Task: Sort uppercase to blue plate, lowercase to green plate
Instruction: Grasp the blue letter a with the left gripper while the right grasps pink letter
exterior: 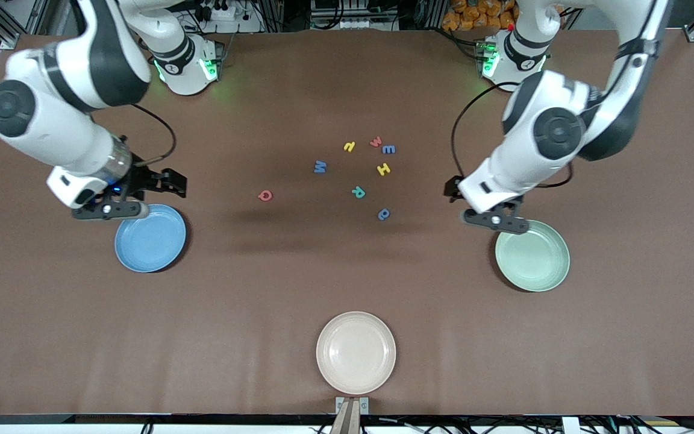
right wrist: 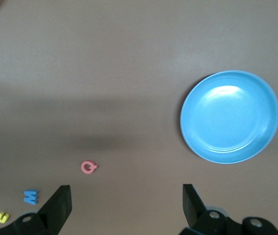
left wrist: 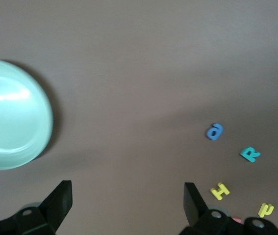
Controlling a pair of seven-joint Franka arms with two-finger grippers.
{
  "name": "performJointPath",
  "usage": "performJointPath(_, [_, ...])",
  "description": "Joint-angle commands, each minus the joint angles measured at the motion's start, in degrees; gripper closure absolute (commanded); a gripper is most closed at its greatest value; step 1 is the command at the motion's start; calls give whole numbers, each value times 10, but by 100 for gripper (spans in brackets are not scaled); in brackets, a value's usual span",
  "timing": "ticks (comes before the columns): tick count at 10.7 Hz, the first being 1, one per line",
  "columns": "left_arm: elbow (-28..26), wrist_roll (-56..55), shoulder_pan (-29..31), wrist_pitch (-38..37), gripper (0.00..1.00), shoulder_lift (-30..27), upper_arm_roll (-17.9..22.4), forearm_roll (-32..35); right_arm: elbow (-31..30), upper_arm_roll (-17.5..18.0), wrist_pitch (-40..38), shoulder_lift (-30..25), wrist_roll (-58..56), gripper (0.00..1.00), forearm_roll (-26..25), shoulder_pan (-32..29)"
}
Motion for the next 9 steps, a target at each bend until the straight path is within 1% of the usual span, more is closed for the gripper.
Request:
performJointPath(1, [1, -7, -43, 63, 0, 63, 0, 56, -100, 33, 115, -14, 53, 0, 6, -1])
performJointPath(2, [1, -7, -54, 95, 0, 89, 0, 61, -125, 47, 152, -7, 94, 0, 6, 3])
performJointPath(3, [2, -4, -64, 127, 0, 114, 0, 64, -129, 69, 165, 17, 148, 0, 1, 7])
performJointPath(4, [7, -1, -82, 160, 0, 137, 0, 84, -131, 87, 176, 34, 184, 0, 0, 9])
performJointPath(5, [11, -2, -100, 187, 0, 159, 0, 107, -141, 93, 192, 43, 208, 0, 0, 20])
performJointPath(6, [16, -2, -104, 215, 0, 181, 0, 121, -158, 94, 232, 57, 222, 0, -1, 31])
performJointPath(7, [17, 1, -104, 249, 0, 204, 0, 135, -169, 94, 275, 83, 225, 0, -1, 33])
performJointPath(8, [17, 3, -111, 275, 0, 223, -1, 154, -169, 94, 294, 112, 225, 0, -1, 34])
performJointPath(9, [16, 3, -115, 280, 0, 230, -1, 164, -169, 94, 304, 123, 227, 0, -2, 42])
